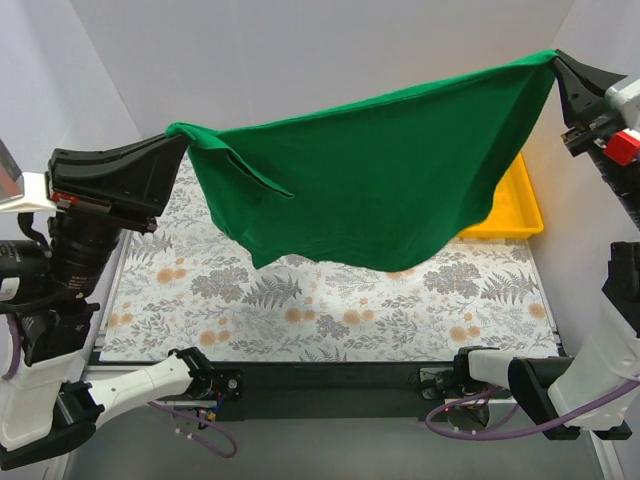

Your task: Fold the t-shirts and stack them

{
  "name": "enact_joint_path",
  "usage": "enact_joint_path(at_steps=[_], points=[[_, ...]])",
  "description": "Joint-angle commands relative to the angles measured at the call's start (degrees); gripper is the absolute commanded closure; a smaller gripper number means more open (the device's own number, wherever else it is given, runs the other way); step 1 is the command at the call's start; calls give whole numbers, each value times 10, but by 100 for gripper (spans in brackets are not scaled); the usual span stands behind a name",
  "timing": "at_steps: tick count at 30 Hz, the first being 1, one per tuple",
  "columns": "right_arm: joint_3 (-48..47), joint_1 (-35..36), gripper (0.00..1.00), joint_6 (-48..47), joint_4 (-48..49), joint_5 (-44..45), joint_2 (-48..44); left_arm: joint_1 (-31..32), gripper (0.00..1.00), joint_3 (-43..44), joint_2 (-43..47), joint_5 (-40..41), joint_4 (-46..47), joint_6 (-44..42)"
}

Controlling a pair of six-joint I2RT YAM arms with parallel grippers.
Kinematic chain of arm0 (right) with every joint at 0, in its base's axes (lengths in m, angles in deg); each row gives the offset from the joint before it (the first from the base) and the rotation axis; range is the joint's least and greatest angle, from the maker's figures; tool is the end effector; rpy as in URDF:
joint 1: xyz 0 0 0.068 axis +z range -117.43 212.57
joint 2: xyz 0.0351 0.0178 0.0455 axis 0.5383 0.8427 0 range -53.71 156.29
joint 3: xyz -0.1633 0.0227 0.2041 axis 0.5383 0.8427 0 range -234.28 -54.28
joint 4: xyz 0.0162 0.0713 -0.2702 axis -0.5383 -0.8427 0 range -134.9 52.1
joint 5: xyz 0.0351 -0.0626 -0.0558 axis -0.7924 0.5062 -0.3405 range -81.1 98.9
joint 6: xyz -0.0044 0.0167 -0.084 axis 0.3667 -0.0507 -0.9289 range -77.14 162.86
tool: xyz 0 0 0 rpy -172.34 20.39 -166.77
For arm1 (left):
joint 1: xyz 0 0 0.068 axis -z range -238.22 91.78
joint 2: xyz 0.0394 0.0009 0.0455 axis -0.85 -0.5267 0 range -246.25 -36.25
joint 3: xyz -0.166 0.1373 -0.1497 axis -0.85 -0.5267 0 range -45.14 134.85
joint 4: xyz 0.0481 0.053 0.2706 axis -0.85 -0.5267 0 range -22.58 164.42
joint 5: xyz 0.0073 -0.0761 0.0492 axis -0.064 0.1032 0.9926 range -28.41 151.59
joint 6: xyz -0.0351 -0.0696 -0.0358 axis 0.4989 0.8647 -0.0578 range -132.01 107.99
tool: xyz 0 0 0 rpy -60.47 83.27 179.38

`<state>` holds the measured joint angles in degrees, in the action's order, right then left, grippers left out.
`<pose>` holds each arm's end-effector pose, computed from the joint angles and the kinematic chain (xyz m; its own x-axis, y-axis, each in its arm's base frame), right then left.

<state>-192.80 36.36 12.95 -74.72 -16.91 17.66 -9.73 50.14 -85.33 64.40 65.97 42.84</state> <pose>0.1069 0.0401 0.6923 0.6533 -0.4066 -0.6387 -0.1254 0.7738 -0.6209 0.0773 -0.0815 0.6289 -0.3568 -0.8290 -0.4307 0.7477 0.0231 -0.6637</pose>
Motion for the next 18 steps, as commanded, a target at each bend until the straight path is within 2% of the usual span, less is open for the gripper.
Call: enact_joint_path(at_steps=[1,5,8,9,12,14,16,17,18], points=[[-13,-20,99,37,34,1,3,-2,100,22,-14,-27,24,-4],[-3,-27,99,38,43,24,9,-2,100,39,-24,-17,24,-24],[31,-27,99,37,54,32,22,-2,100,33,-31,46,24,-57],[44,-27,99,36,56,30,26,-2,100,26,-35,107,23,-68],[130,-27,99,35,74,7,40,-2,100,-45,-41,197,47,-112],[227,-27,99,34,93,-37,42,-2,100,-121,-56,273,62,-141],[303,-27,99,37,122,-67,39,-7,100,-188,-69,311,121,-163],[389,-27,99,42,163,-91,38,-16,100,-260,-73,322,138,-148],[427,-25,99,49,186,-98,38,-70,100,-292,-78,305,153,-118]])
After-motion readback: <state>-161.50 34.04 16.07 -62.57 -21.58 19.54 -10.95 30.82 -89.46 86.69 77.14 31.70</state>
